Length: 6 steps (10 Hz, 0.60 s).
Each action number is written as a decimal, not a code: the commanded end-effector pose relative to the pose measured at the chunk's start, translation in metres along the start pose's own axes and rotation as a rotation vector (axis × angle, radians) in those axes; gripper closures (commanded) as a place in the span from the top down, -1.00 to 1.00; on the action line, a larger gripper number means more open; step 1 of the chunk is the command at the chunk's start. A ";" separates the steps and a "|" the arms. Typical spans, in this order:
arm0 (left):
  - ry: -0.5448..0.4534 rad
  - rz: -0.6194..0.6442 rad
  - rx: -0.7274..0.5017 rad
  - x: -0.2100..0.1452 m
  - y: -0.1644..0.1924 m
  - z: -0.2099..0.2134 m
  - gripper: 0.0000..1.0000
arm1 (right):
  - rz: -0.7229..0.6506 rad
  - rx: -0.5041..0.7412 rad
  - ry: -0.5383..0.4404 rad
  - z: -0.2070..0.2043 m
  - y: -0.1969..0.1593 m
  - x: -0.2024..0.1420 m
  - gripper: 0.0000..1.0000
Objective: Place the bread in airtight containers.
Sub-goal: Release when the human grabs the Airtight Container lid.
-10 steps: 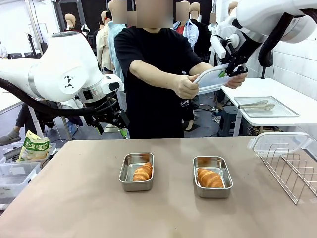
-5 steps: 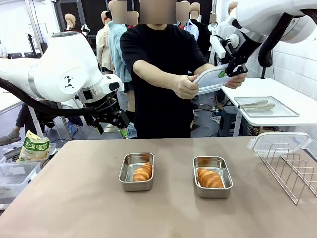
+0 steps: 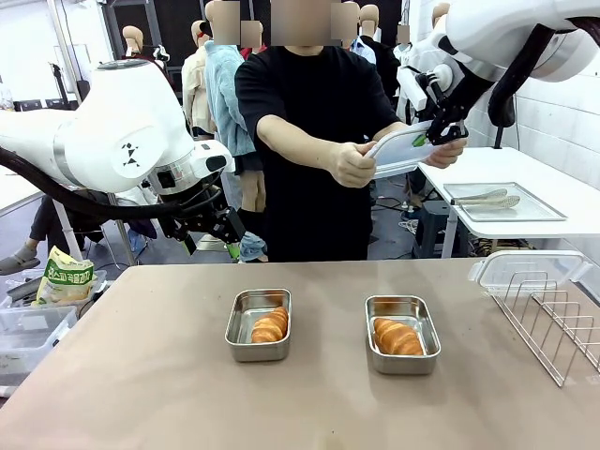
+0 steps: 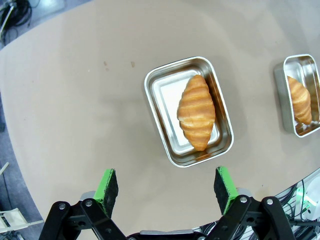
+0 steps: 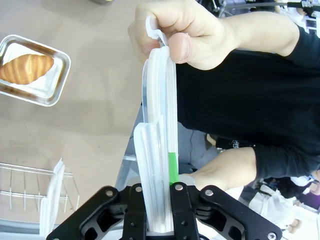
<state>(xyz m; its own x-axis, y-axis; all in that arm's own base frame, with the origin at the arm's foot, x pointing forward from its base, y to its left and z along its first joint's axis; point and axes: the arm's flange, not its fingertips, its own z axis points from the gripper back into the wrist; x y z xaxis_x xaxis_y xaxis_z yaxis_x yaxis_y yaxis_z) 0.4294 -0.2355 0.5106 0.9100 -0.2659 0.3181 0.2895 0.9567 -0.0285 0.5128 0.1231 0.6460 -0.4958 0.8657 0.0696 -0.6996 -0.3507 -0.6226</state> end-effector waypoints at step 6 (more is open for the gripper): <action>-0.001 0.010 -0.001 0.000 0.001 0.001 1.00 | 0.008 0.007 -0.024 -0.001 0.003 0.002 1.00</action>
<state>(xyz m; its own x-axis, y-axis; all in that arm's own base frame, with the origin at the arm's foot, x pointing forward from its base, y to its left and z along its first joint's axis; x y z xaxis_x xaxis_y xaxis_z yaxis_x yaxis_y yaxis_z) 0.4294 -0.2355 0.5106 0.9100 -0.2659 0.3181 0.2895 0.9567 -0.0285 0.5119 0.1254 0.6459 -0.5000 0.8632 0.0691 -0.6990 -0.3552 -0.6207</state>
